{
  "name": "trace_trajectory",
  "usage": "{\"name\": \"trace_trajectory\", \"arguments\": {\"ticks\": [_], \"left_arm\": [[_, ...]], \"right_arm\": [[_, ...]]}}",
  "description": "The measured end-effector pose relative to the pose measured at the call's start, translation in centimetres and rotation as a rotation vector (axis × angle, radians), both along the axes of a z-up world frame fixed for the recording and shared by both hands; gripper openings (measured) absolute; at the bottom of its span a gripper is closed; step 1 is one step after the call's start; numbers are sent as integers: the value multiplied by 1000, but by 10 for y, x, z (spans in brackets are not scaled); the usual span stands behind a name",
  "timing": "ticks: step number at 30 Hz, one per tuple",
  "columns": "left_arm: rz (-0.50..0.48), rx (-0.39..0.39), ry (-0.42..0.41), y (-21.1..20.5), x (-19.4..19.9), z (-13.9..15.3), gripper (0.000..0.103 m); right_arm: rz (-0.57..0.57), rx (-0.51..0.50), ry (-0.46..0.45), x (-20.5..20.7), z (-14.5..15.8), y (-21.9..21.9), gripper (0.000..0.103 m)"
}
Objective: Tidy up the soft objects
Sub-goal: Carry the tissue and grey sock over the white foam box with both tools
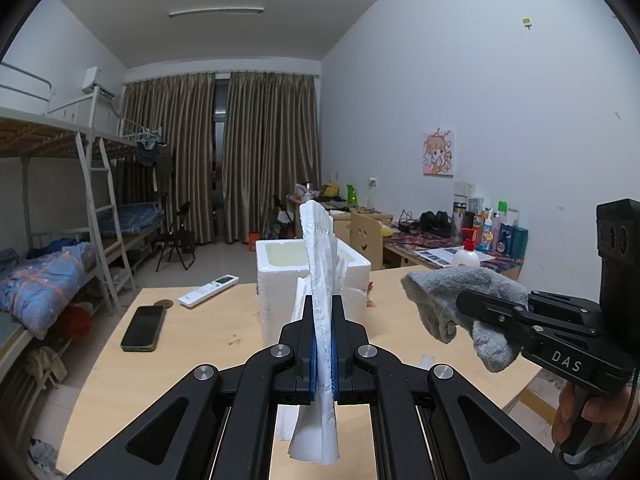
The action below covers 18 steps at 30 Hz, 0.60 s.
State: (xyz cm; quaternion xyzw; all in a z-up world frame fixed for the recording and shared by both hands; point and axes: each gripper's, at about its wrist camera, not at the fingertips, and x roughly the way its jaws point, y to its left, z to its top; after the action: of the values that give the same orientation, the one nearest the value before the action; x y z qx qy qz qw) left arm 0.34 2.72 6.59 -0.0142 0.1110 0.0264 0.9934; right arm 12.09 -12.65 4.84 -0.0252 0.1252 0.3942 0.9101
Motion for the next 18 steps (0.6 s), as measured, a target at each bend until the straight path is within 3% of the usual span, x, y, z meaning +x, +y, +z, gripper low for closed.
{"name": "trace_trajectory", "arguments": {"ticks": [18], "left_arm": [[-23, -9, 0, 17, 36, 20, 5]], "right_arm": [[5, -10, -27, 20, 23, 18, 10]]}}
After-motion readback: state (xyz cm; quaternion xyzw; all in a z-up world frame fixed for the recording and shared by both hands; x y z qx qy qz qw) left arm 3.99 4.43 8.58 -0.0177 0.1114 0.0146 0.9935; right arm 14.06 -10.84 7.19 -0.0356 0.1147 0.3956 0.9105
